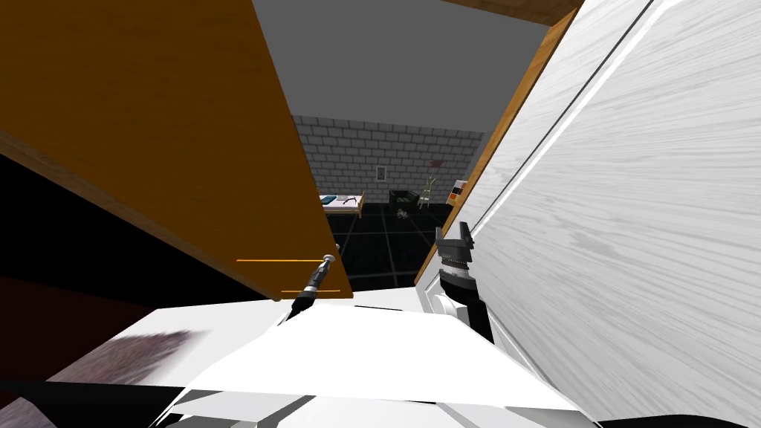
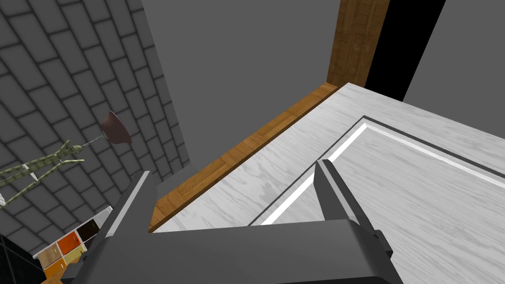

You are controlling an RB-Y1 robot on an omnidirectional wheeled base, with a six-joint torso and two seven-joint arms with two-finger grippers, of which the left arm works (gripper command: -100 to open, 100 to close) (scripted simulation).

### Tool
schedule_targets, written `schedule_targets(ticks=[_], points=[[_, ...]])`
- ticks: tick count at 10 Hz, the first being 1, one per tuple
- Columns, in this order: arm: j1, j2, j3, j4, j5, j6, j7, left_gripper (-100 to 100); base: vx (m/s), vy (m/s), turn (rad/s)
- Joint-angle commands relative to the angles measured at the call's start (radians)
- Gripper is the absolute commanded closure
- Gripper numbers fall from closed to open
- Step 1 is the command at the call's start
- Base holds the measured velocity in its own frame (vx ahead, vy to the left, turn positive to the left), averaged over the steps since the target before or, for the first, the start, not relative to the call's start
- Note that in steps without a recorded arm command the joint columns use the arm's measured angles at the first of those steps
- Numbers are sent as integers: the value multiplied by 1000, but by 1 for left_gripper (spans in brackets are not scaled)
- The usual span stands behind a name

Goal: Pull the door open

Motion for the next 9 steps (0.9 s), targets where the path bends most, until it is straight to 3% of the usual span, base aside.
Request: schedule_targets(ticks=[1, 9], points=[[-3, -6, -9, 6, 5, -1, 40, 100, -50, 19, -39], [-26, -7, -37, 19, 65, 6, 237, 100, -47, 19, -45]])
